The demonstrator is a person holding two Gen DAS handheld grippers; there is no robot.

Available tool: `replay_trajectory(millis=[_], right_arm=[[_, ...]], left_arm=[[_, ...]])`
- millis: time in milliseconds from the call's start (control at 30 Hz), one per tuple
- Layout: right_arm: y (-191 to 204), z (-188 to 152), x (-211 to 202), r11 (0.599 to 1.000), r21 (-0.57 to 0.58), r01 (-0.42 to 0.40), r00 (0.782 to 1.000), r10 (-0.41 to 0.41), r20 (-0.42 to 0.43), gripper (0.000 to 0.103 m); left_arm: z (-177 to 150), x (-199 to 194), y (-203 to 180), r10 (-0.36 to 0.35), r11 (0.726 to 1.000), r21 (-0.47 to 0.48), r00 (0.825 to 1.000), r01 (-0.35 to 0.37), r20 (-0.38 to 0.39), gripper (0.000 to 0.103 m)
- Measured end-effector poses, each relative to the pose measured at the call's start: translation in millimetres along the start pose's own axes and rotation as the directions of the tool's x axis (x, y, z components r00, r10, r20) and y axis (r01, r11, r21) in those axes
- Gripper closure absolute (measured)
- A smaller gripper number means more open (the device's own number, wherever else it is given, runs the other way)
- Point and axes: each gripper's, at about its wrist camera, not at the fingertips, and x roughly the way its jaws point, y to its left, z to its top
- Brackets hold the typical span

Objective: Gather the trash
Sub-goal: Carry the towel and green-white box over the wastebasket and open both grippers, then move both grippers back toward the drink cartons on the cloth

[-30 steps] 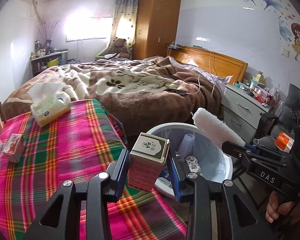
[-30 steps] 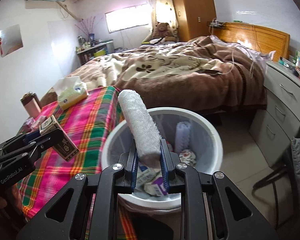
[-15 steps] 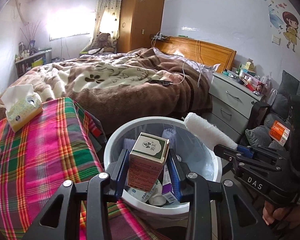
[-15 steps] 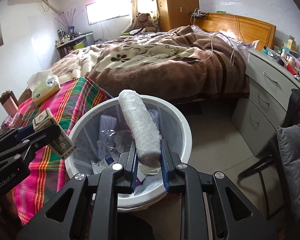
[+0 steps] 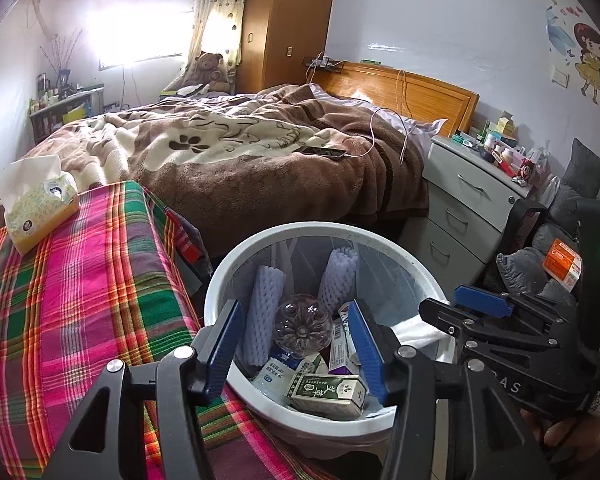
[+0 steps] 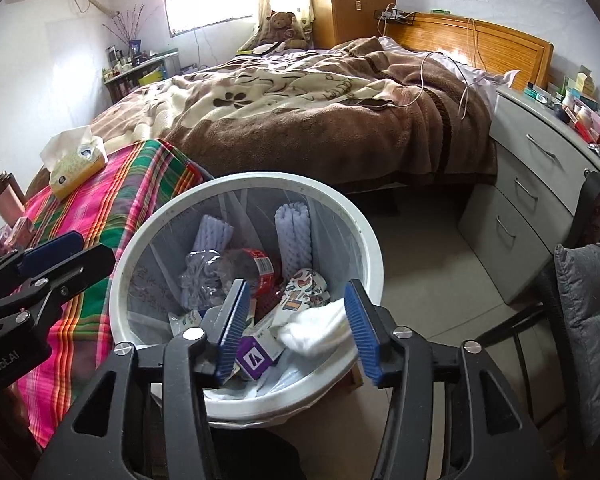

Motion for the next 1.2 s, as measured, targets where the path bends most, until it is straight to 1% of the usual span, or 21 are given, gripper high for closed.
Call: replay_trajectory(millis=[133,267,367,400,500,600,667,733,833,933,1033,1200], right_arm=[[3,0,-2,1.000,-0.006,-0.001,1.000,0.001,0.004,0.052],[7,1,-5,1.000,-0.010,-0.010,1.000,0.010,0.013,0.051],[12,2,-7,1.000,-0.012,-0.023,0.999,0.023,0.024,0.051],[14,2,-8,1.000,-0.012,-0.028,0.999,0.029,0.028,0.051],[23,4,-12,0.999,-0.010,-0.053,0.997,0.053,0.050,0.040],[33,4,-14,0.997,-0.012,-0.073,0.995,0.074,0.066,0.039],[42,5,-14,0.996,-0.019,-0.090,0.993,0.091,0.072,0.039],[52,5,-14,0.994,-0.033,-0.102,0.991,0.104,0.078,0.039],[64,6,-15,0.991,-0.048,-0.128,0.987,0.132,0.087,0.039],[77,7,-15,0.986,-0.061,-0.152,0.983,0.158,0.098,0.039],[90,8,-16,0.983,-0.076,-0.168,0.980,0.175,0.099,0.039],[116,9,-14,0.972,-0.107,-0.209,0.971,0.219,0.100,0.039]], left_arm=[[-1,-6,5,0.008,1.000,-0.009,1.000,-0.008,0.009,0.046],[-2,-15,10,0.025,0.999,-0.021,0.999,-0.024,0.022,0.046],[-3,-22,16,0.023,0.999,-0.035,0.999,-0.022,0.029,0.046],[-4,-25,19,0.024,0.999,-0.040,0.999,-0.023,0.031,0.045],[-7,-34,28,0.054,0.998,-0.044,0.998,-0.052,0.044,0.045],[-11,-46,43,0.070,0.995,-0.078,0.996,-0.066,0.056,0.045],[-14,-58,54,0.091,0.992,-0.095,0.992,-0.083,0.084,0.045],[-15,-67,63,0.111,0.990,-0.099,0.989,-0.102,0.096,0.042],[-18,-78,82,0.132,0.984,-0.131,0.986,-0.118,0.103,0.041],[-22,-89,98,0.184,0.975,-0.146,0.977,-0.167,0.112,0.041],[-26,-97,116,0.200,0.968,-0.177,0.973,-0.179,0.111,0.041],[-34,-112,143,0.247,0.950,-0.224,0.963,-0.218,0.112,0.041]])
